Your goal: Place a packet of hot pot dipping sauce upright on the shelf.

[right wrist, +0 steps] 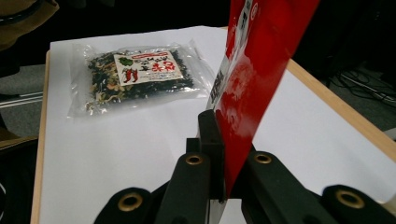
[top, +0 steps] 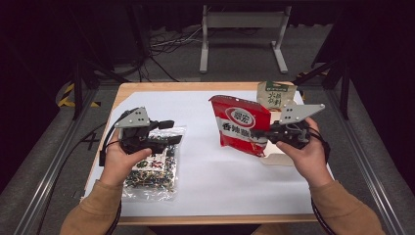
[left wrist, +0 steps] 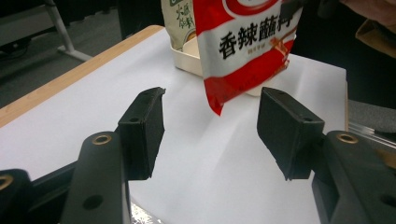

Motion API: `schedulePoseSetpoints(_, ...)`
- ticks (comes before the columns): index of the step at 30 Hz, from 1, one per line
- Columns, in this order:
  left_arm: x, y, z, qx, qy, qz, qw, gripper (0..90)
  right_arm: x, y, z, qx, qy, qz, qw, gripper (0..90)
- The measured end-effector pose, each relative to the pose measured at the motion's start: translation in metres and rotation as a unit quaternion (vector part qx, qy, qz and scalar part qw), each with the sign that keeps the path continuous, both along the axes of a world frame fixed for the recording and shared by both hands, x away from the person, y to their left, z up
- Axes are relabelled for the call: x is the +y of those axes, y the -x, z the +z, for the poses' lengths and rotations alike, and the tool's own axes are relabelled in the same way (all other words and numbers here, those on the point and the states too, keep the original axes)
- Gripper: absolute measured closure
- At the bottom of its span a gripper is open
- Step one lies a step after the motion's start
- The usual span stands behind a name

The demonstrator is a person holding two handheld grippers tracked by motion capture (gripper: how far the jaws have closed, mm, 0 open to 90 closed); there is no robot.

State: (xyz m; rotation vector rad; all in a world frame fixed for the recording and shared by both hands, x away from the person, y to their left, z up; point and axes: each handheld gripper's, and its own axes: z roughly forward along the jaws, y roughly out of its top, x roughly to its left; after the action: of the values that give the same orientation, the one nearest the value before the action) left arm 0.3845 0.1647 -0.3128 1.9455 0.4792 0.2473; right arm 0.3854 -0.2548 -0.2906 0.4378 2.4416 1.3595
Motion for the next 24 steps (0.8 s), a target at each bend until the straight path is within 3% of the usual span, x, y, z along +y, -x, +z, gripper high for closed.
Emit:
schedulePoseSetpoints(9,0.006,0.000,-0.004,0.005,-0.004,0.004,1.0000,41.6,-0.015,-0.011,0.019,-0.023,0.007,-0.011,0.9996,89.6)
schedulePoseSetpoints(24,0.016,0.001,-0.008,0.014,0.003,0.013,0.9998,40.5,-0.047,-0.027,0.029,-0.051,0.000,-0.054,0.9972,89.6)
